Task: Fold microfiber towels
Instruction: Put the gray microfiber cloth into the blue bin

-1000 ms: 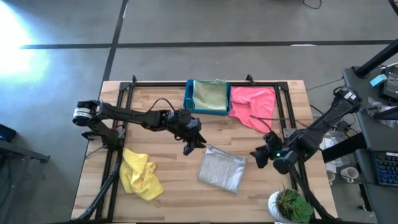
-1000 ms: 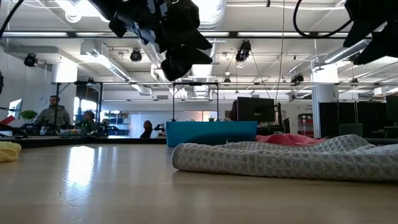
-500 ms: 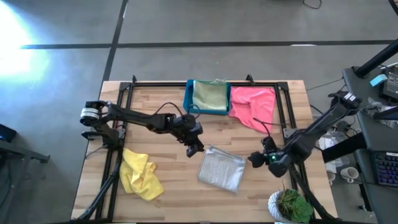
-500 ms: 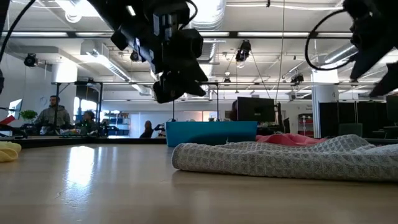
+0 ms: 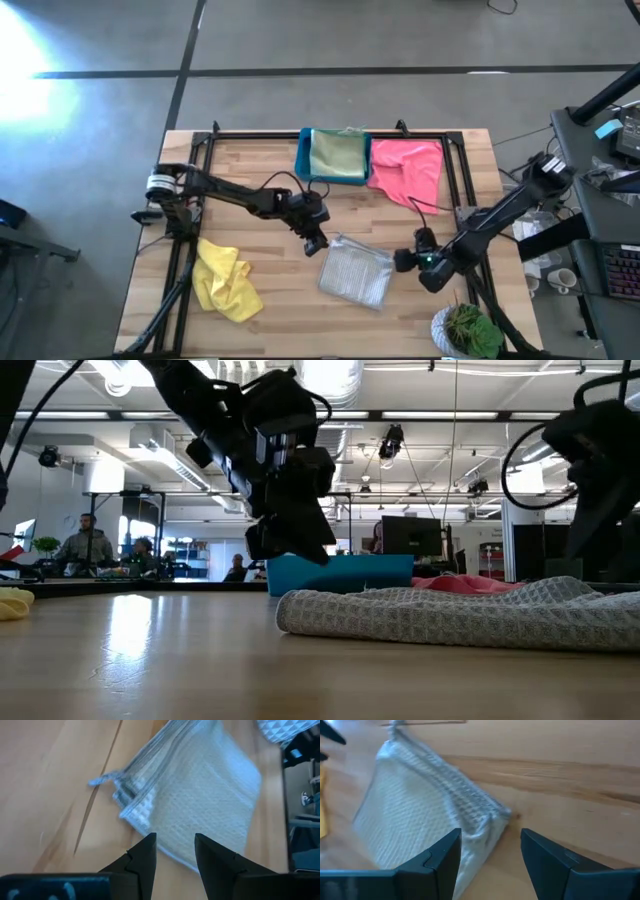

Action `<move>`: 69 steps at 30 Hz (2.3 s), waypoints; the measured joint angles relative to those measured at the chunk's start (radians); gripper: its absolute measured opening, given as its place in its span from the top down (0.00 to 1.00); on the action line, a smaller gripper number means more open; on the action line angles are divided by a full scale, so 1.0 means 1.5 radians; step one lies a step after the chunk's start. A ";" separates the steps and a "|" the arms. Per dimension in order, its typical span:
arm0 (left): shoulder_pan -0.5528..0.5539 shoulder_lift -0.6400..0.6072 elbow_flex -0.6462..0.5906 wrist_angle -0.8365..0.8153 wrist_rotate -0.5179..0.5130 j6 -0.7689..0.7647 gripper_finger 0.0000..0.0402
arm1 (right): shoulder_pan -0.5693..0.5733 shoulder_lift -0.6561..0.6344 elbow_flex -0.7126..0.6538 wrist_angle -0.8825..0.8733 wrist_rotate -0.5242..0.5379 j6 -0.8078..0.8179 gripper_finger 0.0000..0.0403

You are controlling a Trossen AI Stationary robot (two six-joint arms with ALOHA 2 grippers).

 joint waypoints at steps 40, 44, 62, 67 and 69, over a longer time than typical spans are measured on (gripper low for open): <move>-0.004 0.192 0.055 0.221 -0.005 -0.054 0.71 | -0.040 0.157 0.006 0.210 -0.023 0.005 0.66; -0.004 0.193 0.054 0.230 -0.009 -0.049 0.71 | -0.044 0.158 0.005 0.216 -0.025 -0.012 0.75; -0.013 0.194 0.054 0.251 -0.032 -0.034 0.99 | -0.062 0.158 0.005 0.248 -0.021 -0.078 0.97; -0.013 0.193 0.054 0.254 -0.032 -0.068 0.88 | -0.066 0.158 0.005 0.249 -0.053 -0.104 0.97; -0.013 0.193 0.054 0.254 -0.032 -0.071 0.82 | -0.067 0.157 0.005 0.249 -0.058 -0.111 0.97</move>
